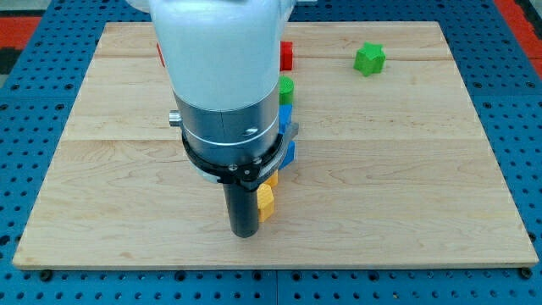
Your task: Adjust yellow blocks in the straight line of blocks
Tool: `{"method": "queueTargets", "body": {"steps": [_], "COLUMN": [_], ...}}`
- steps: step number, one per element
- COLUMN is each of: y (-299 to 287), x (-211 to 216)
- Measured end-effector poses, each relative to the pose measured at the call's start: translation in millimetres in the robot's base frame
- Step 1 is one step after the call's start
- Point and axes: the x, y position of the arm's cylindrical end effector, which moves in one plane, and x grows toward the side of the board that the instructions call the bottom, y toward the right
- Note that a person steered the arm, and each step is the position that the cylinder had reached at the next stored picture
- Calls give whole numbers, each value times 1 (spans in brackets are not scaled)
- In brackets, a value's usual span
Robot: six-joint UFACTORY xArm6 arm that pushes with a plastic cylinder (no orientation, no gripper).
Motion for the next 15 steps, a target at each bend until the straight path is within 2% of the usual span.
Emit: {"method": "queueTargets", "body": {"steps": [2, 6, 8, 10, 12, 15], "y": [-23, -2, 14, -34, -4, 14], "x": [-34, -87, -77, -72, -38, -35]}}
